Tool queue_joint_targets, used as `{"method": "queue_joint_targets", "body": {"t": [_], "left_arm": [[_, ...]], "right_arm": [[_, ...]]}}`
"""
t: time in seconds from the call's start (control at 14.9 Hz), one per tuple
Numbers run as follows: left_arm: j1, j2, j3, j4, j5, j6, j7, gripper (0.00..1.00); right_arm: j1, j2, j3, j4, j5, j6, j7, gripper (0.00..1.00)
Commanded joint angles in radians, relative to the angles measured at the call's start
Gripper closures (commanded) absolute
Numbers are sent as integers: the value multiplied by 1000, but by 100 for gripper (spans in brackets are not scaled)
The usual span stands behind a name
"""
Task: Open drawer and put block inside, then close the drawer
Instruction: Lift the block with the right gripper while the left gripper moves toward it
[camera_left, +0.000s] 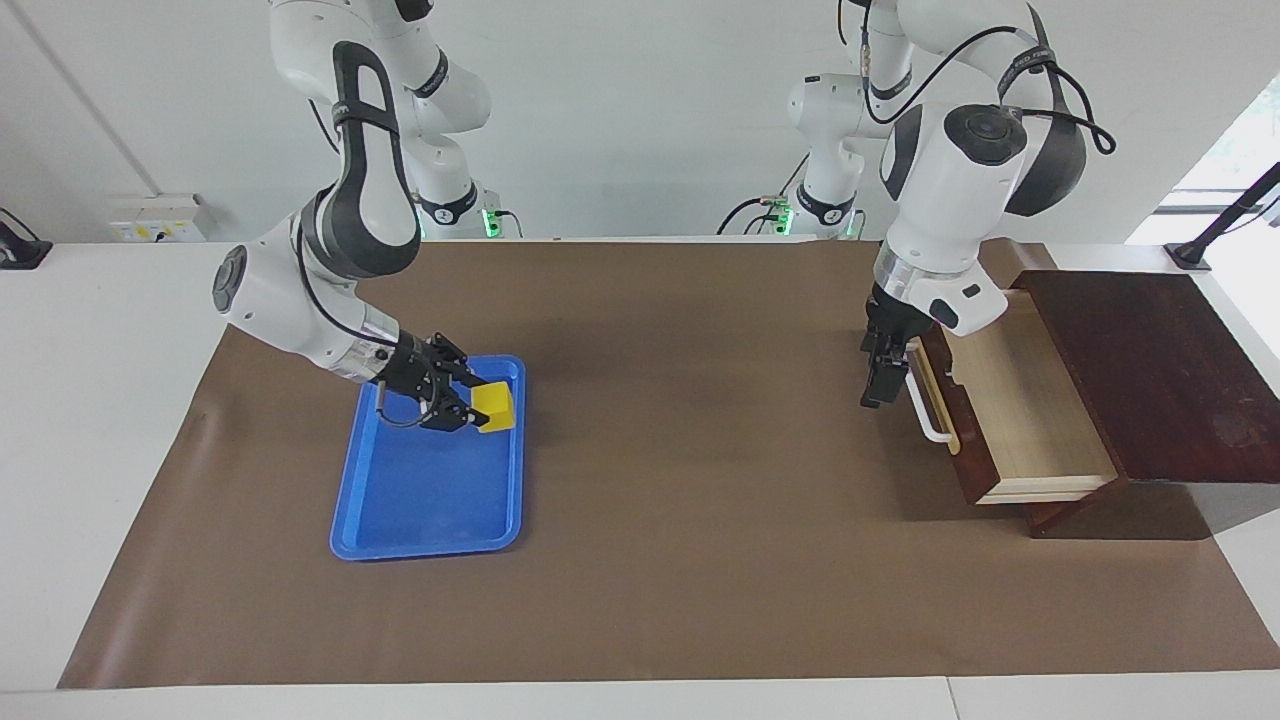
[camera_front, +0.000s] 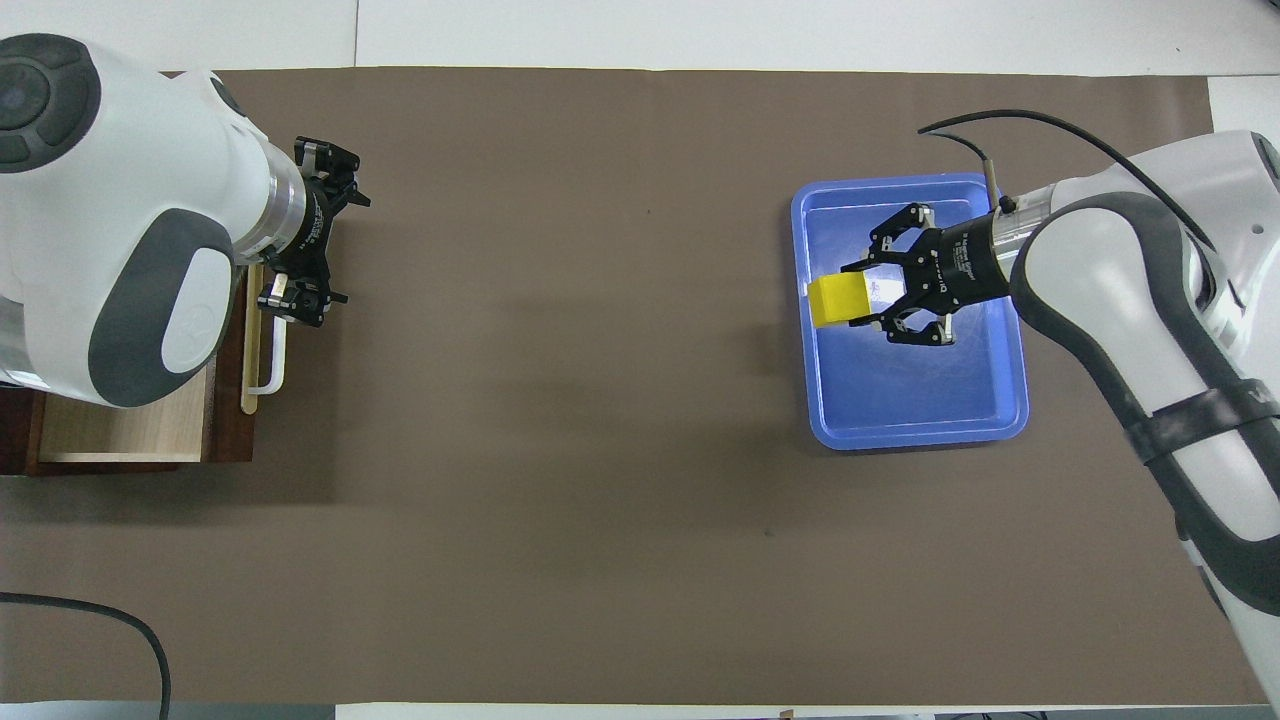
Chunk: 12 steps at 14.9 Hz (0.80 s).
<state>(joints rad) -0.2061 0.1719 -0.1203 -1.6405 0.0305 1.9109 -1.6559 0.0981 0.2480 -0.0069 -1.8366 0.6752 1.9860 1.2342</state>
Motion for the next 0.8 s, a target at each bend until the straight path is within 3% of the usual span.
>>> {"method": "queue_joint_targets", "body": {"t": [0.0, 0.27, 0.4, 0.54, 0.74], "left_arm": [[-36, 47, 17, 68, -38, -85, -128, 0], [-97, 193, 27, 296, -32, -205, -284, 0], [-182, 283, 51, 387, 21, -257, -381, 0], [-252, 301, 77, 400, 26, -248, -491, 0], [-286, 273, 77, 332, 19, -248, -522, 0]], "right_arm": [[84, 1, -2, 39, 7, -7, 99, 100], [227, 2, -2, 71, 7, 16, 223, 100], [265, 2, -2, 66, 6, 51, 257, 100], [293, 2, -2, 65, 6, 69, 269, 100], [324, 2, -2, 65, 6, 85, 312, 100]]}}
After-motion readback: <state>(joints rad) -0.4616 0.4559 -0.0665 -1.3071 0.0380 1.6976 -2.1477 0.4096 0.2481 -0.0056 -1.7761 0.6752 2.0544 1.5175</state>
